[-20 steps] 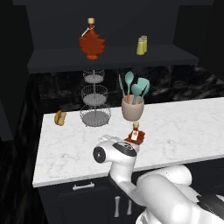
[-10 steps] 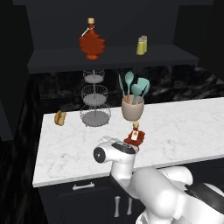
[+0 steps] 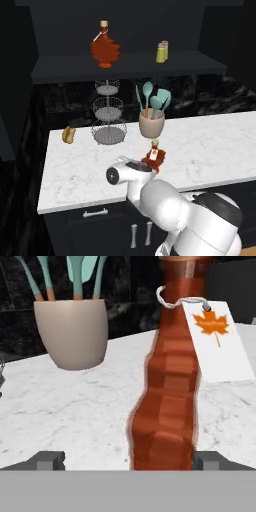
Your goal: Put the shaker and condiment bottle from the counter next to their counterparts in the cabinet.
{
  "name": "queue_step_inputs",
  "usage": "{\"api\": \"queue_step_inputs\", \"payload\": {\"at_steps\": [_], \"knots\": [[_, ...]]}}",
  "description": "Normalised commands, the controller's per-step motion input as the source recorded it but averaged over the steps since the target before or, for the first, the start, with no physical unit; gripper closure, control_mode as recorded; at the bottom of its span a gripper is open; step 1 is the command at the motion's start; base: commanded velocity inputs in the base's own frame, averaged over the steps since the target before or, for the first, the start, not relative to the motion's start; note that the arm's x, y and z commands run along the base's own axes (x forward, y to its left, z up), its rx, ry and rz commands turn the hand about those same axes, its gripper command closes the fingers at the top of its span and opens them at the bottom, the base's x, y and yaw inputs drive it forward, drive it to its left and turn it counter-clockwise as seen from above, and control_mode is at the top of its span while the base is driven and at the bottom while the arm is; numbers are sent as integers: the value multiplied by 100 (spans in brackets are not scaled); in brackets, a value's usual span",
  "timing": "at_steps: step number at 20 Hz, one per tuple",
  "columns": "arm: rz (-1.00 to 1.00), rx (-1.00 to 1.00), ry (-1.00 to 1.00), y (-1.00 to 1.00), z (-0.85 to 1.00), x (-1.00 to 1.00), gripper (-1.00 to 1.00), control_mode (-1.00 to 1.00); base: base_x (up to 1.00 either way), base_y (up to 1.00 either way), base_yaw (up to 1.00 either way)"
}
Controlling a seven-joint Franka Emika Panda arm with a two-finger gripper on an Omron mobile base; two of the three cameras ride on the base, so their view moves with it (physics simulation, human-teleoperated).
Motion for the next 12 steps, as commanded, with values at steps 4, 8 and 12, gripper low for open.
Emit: {"api": "queue_step_inputs", "payload": {"at_steps": [4,8,12], "knots": [[-10,6,0,-12,-7,20,-100,-100,0,0,0],[-18,11,0,-35,-3,17,-100,-100,0,0,0],[-29,19,0,-72,-17,0,-100,-100,0,0,0]]}}
